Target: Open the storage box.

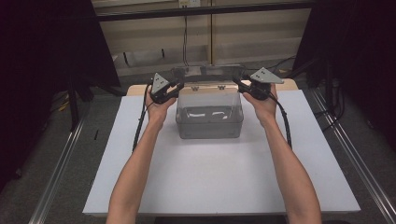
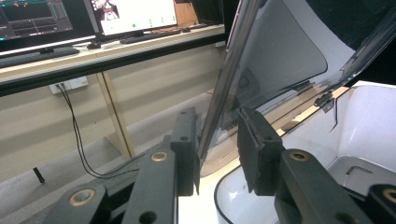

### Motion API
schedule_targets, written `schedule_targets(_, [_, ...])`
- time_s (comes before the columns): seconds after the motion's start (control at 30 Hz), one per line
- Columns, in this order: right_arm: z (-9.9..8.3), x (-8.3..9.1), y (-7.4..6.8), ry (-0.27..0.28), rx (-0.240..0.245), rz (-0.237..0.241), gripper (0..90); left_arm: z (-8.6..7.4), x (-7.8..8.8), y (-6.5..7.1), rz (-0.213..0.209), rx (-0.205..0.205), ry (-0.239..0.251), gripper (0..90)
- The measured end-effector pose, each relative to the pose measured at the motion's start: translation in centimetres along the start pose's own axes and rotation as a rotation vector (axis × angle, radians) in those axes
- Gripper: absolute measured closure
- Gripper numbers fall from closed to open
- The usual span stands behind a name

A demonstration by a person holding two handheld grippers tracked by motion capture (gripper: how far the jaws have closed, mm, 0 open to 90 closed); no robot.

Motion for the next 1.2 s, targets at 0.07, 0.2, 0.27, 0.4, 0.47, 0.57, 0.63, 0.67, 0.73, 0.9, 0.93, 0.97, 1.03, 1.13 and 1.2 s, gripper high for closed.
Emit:
schedule_targets(0.07, [0.0,0.0,0.0,0.002,-0.004,-0.004,64.5,0.0,0.0,0.0,0.000,-0.001,-0.003,69.1])
schedule_targets(0.2, [-0.1,-0.1,0.0,0.008,-0.011,-0.002,64.2,0.0,-0.1,-0.1,-0.008,0.003,0.000,69.2])
schedule_targets(0.27, [-0.1,-0.1,0.0,0.007,-0.011,-0.001,64.2,0.0,-0.1,-0.2,-0.008,-0.004,-0.008,69.8])
schedule_targets(0.4, [-0.1,-0.2,0.1,0.014,-0.026,-0.003,62.3,0.1,0.0,-0.2,-0.005,-0.023,-0.018,71.9])
schedule_targets(0.47, [-0.3,-0.3,0.1,0.016,-0.034,-0.008,60.6,0.0,0.0,-0.3,-0.009,-0.022,-0.017,72.8])
schedule_targets(0.57, [-0.9,-0.5,0.3,0.000,-0.040,-0.005,58.6,0.0,0.0,-0.3,-0.009,-0.005,-0.014,73.0])
schedule_targets(0.63, [-1.1,-0.7,0.4,-0.007,-0.043,-0.006,58.3,0.0,-0.1,-0.3,-0.010,0.007,-0.006,73.1])
schedule_targets(0.67, [-1.1,-0.7,0.4,-0.007,-0.043,-0.006,58.3,0.1,-0.1,-0.3,-0.007,0.006,-0.004,73.1])
schedule_targets(0.73, [-1.4,-0.8,0.5,-0.014,-0.045,-0.003,57.7,0.0,-0.1,-0.4,-0.008,0.008,-0.004,73.5])
schedule_targets(0.9, [-2.2,-1.3,0.7,-0.039,-0.047,0.005,58.3,0.0,-0.1,-0.5,-0.010,0.008,-0.005,73.5])
schedule_targets(0.93, [-2.3,-1.3,0.8,-0.041,-0.054,0.005,58.6,0.0,-0.2,-0.5,-0.010,0.009,-0.006,73.7])
schedule_targets(0.97, [-2.4,-1.4,0.8,-0.040,-0.057,0.007,59.2,0.0,-0.2,-0.5,-0.009,0.009,-0.003,73.7])
schedule_targets(1.03, [-2.6,-1.6,0.9,-0.049,-0.055,0.009,60.1,0.1,-0.2,-0.6,-0.010,0.006,-0.005,73.9])
schedule_targets(1.13, [-3.1,-2.0,0.9,-0.055,-0.058,0.017,61.4,0.1,-0.3,-0.5,-0.013,0.016,0.003,74.1])
schedule_targets(1.2, [-3.4,-2.1,1.0,-0.064,-0.063,0.021,62.2,0.1,-0.3,-0.6,-0.012,0.009,-0.004,74.2])
Point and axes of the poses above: each handheld gripper's, and its own axes: x roughly backward along the jaws, z roughly out of its top, y roughly to its right, the point moved 6 cm from there along -x, roughly forward along the jaws, and after that the axes turned 11 degrees about -y, right-handed, at the moved point
